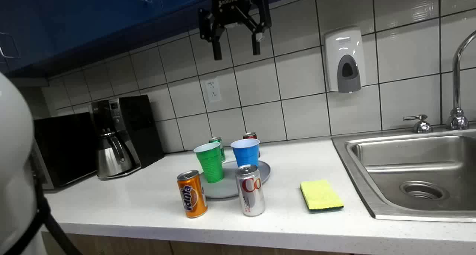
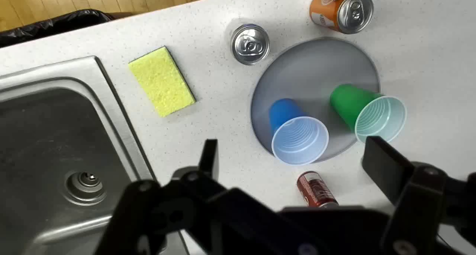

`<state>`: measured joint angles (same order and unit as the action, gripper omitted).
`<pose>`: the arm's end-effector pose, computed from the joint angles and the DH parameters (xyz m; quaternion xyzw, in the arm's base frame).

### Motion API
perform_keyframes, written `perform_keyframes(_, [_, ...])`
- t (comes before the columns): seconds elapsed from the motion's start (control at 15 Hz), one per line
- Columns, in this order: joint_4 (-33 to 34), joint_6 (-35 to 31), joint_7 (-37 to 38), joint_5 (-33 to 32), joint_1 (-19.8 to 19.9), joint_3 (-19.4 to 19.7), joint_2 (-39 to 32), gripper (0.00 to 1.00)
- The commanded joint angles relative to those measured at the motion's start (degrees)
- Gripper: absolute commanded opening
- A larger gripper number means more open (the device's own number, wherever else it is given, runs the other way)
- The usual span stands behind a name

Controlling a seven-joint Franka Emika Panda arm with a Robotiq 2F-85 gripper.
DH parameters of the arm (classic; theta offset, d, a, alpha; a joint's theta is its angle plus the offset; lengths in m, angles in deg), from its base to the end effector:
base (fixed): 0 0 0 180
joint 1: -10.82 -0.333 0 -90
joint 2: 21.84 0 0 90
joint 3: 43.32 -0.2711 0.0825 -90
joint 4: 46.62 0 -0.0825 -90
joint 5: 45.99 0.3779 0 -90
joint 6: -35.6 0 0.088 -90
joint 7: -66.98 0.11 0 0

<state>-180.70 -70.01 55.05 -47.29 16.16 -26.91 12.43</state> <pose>0.3722 -0.1604 0.5096 -0.9948 0.0623 -0.0579 0.0553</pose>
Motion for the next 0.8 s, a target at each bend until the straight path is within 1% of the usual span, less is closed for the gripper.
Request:
perform_keyframes(0.0, [0.08, 0.06, -0.6, 0.65, 1.26, -0.94, -0.26, 1.0])
perform_keyframes(0.27, [-0.1, -0.7, -0.77, 0.48, 1.23, -0.95, -0.37, 1.0])
perform_keyframes(0.47, [-1.23, -5.23, -0.3, -0.59, 1.47, -1.58, -0.8, 1.0])
perform_keyframes(0.73, [-2.9, -11.19, -0.11, -0.44, 1.41, -1.65, -2.51, 1.0])
